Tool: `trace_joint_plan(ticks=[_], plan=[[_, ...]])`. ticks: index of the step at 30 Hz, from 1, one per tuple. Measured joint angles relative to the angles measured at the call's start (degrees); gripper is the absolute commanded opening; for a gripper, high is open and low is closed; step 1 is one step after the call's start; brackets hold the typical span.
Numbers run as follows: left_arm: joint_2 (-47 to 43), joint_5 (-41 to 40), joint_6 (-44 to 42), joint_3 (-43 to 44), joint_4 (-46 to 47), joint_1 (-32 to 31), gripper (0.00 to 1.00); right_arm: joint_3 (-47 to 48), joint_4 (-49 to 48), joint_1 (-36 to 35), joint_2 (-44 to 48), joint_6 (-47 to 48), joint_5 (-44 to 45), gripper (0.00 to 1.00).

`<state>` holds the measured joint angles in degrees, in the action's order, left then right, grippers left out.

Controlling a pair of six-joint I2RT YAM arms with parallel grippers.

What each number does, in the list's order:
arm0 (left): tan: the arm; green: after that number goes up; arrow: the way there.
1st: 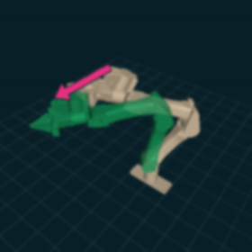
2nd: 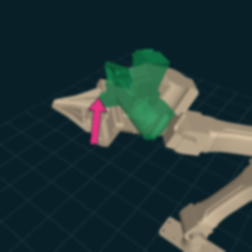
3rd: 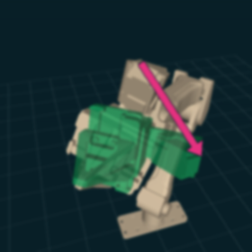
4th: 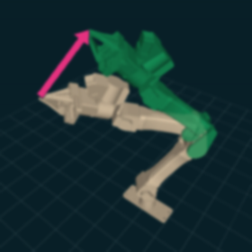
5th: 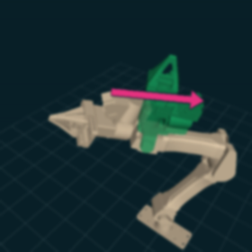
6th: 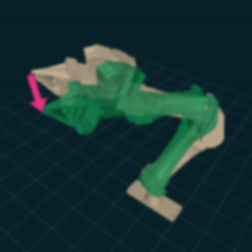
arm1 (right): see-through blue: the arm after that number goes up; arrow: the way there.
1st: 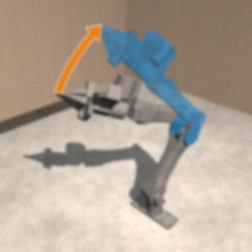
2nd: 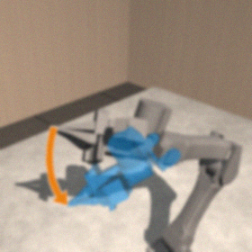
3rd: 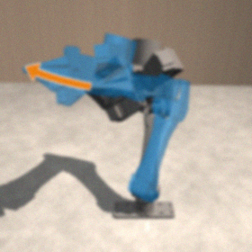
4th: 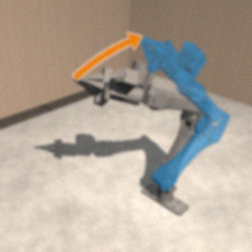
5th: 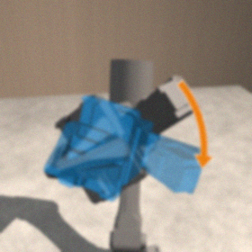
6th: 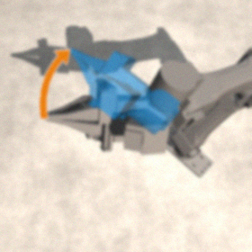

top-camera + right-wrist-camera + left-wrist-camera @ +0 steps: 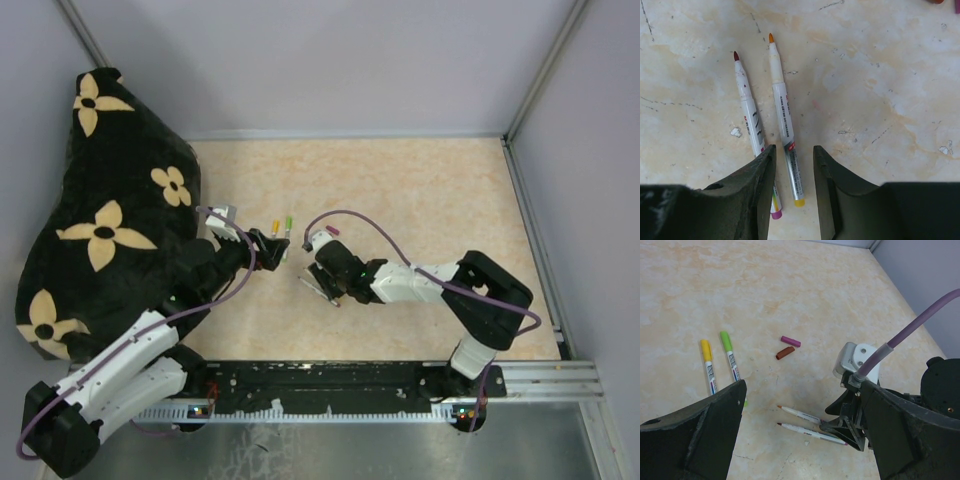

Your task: Insert the pens into the pen caps

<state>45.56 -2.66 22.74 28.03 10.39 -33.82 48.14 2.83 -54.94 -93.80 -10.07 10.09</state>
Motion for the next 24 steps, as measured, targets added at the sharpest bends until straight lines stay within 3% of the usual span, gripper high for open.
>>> trace_joint_plan(ticks=[15,24], plan=[[-0.7,-0.3,0.0,0.0,0.0,0.0,1.00,1.1,-0.5,-0.1,-2.7,-0.1,0.9,0.32],[-0.7,-0.4,0.0,0.0,0.0,0.0,1.00,1.1,-0.6,-0.1,-2.7,-0.3,1.2,0.10]])
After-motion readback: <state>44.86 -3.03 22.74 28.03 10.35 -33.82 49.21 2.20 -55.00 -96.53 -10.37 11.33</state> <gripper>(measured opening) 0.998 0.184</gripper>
